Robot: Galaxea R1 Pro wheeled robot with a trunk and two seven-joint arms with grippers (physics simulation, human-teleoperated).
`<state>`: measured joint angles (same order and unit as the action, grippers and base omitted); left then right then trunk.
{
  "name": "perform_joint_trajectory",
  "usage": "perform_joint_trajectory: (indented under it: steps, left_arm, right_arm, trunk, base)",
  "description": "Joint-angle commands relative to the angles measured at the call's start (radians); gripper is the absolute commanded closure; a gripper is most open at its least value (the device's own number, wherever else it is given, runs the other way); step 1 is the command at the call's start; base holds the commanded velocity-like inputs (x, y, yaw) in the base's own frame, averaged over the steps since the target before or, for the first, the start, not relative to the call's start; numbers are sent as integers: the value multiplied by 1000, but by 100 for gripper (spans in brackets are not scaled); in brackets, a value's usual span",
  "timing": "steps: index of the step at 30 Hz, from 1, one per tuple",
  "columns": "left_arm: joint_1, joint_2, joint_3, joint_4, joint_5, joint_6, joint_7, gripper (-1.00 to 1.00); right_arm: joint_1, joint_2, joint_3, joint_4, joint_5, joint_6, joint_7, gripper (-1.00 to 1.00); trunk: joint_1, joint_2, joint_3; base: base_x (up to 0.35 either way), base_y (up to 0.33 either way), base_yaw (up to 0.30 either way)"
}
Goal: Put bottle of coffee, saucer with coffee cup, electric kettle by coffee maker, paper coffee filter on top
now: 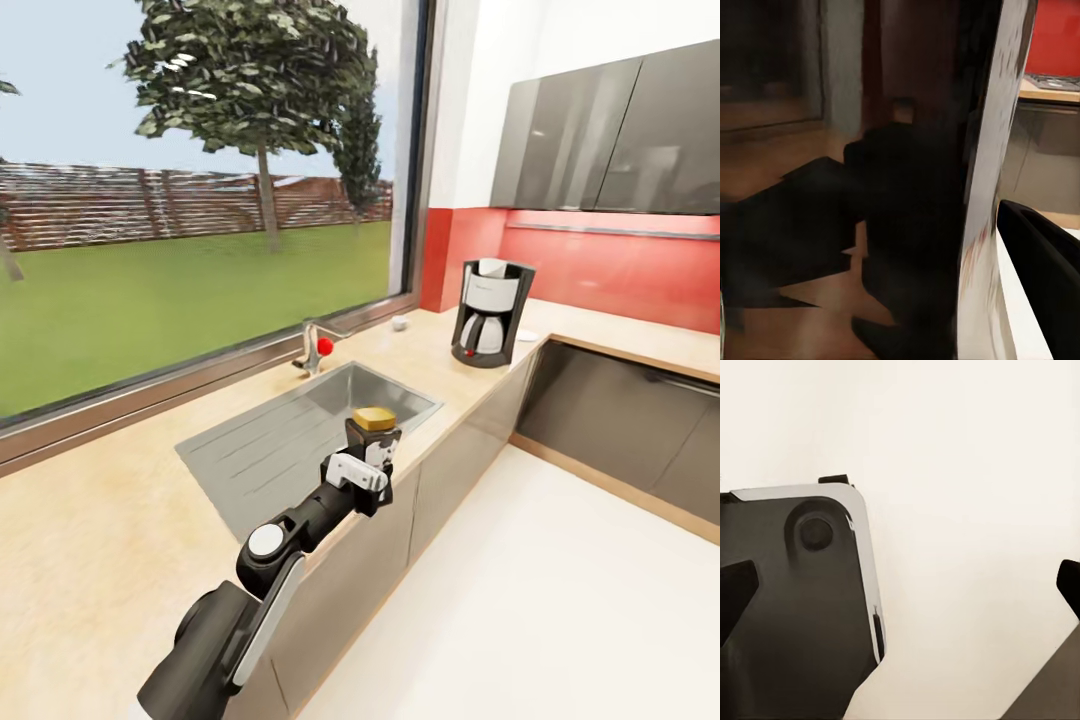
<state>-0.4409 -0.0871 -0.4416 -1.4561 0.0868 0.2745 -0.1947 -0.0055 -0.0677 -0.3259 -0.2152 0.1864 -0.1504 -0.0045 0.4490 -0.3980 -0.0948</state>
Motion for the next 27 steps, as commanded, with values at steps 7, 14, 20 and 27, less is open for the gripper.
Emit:
perform_joint_trajectory:
  steps: [7,14,20,27]
  left_arm:
    - [-1,0,1,-1,8,8,0,100]
    - [-1,1,-1,-1,9,7,17,100]
    - [-1,1,-2,-1,8,8,20,100]
    - [-1,1,-2,-1,9,8,20,100]
  right_arm:
    - [-1,10,-8,-1,11,-5,-1,-100]
    - [-1,11,-9,-1,11,-6,-3,-100]
    - [-1,11,-9,0,13,-5,-4,-100]
    - [-1,11,-9,2,13,-5,-4,-100]
  trunk:
    - [1,-2,-2]
    - [1,-2,-2]
    - [1,-2,-2]
    - [1,-2,-2]
  base:
    - [243,-188,0]
    - [272,-171,0]
    - [281,-167,0]
    - [281,-168,0]
